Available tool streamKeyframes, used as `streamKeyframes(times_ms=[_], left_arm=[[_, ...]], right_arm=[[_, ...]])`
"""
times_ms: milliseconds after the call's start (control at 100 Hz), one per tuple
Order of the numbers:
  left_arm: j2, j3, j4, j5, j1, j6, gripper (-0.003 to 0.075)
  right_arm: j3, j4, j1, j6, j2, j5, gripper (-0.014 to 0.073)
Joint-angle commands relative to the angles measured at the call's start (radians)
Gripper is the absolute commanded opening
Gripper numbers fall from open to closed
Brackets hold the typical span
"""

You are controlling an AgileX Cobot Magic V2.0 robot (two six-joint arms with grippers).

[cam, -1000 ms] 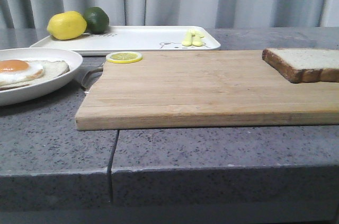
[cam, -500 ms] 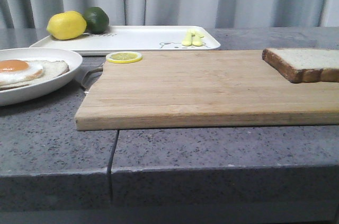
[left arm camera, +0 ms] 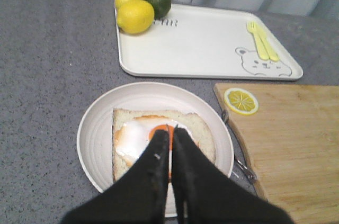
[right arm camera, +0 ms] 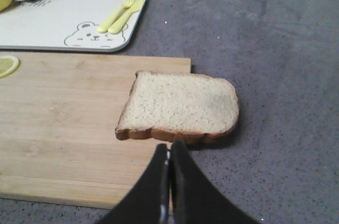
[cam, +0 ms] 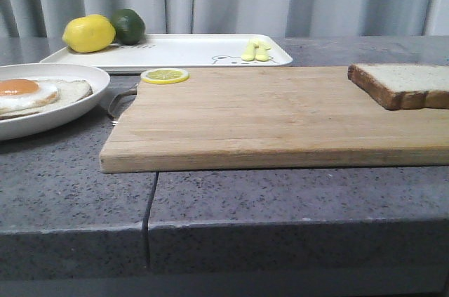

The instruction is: Place bread and move sandwich to tray

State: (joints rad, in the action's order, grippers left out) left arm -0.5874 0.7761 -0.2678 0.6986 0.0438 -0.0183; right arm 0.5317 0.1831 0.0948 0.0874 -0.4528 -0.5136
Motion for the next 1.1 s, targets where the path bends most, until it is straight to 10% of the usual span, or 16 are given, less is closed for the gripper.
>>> streamKeyframes(times_ms=[0,350,710,1090], left_arm=[[-0.083,0.066,-0.014,0.001,-0.001,-0.008,-0.002],[-0.207,0.076,-0.014,0.026,-0.001,-0.033,0.0014],[-0.203,0.076,-0.014,0.023,-0.001,-0.033,0.0453],[-0.203,0.076,-0.014,0.023,-0.001,-0.033,0.0459]], right_arm=[[0.061,0.01,-0.005,0.001,-0.076,0.026,-0.0066],[0.073,0.048,-0.005,0.001,-0.162,-0.022,0.0002],[0.073,0.093,-0.005,0.001,-0.162,0.012,0.0429],[0.073,0.117,-0.005,0.001,-0.162,0.067,0.0432]])
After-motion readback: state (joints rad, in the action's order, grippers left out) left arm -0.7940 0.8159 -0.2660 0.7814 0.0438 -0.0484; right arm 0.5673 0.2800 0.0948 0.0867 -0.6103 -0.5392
